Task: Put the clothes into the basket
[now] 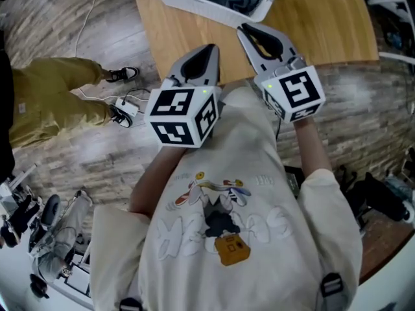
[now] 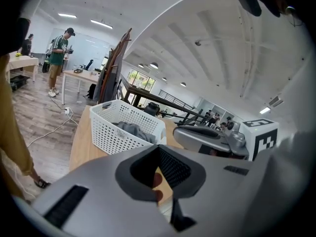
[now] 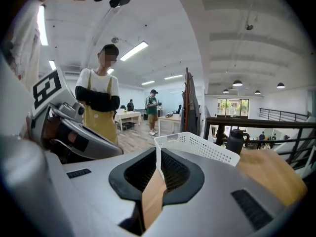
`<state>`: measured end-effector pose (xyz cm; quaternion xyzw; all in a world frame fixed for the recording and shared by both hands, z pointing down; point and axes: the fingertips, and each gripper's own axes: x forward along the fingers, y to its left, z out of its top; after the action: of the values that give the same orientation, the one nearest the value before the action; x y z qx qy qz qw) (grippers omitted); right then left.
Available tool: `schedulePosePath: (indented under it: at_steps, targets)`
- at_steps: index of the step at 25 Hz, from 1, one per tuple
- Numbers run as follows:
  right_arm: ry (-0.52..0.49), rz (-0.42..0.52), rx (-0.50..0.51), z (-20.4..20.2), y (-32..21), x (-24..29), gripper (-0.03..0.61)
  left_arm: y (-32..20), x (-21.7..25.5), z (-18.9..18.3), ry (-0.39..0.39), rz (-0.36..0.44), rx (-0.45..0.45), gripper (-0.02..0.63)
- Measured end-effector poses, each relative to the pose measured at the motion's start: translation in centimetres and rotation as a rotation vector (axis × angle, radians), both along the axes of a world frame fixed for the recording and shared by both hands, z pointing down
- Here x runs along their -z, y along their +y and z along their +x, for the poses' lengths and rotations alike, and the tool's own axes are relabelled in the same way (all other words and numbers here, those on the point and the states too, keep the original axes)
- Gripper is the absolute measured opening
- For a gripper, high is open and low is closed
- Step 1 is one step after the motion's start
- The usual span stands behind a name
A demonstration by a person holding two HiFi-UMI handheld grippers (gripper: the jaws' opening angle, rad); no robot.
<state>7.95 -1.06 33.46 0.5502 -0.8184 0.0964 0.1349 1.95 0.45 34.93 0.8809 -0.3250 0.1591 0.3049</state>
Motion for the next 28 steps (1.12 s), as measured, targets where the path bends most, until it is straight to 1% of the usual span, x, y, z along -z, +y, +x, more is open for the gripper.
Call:
schedulePosePath:
  at_steps: [2,6,10,13,15,18,20,22,26,28]
  targets:
    - [-0.030,0.007,0.009,0.7,1.0,0.9,0.044,0.7,0.3,0.2,-0.009,0.005,0.006,0.000]
    - [-0.038,0.006,0.038,2.1,3.9,1.4,0.044,2.8,-0.1,1.6,-0.026,0.001,0.004,0.000]
    - [-0.042,-0.010,0.042,3.3,7.1,1.8,0.044,5.7,0.7,3.0,-0.016,0.001,-0.006,0.000]
    - [-0.039,-0.004,0.035,4.2,9.3,2.3,0.044,7.5,0.8,3.8,-0.012,0.005,-0.012,0.000]
    - [-0.050,0.005,0.013,4.6,10.8,2.5,0.044,8.9,0.8,4.1,-0.012,0.014,-0.012,0.000]
    - [-0.095,-0.018,-0.078,5.6,13.5,1.5,0.044,11.2,0.5,4.3,-0.014,0.027,-0.017,0.000]
    - [-0.130,-0.026,-0.125,5.6,14.6,0.7,0.044,12.1,0.5,4.1,-0.012,0.037,-0.008,0.000]
    - [-0.153,-0.020,-0.147,5.3,15.7,0.6,0.044,13.0,0.5,3.7,-0.015,0.043,0.005,0.000]
    - [-0.203,0.017,-0.125,4.2,18.2,1.4,0.043,14.9,1.1,1.9,-0.011,0.079,0.069,0.000]
    - [-0.201,0.026,-0.108,3.4,18.8,1.6,0.043,15.6,1.7,0.9,-0.004,0.107,0.107,0.000]
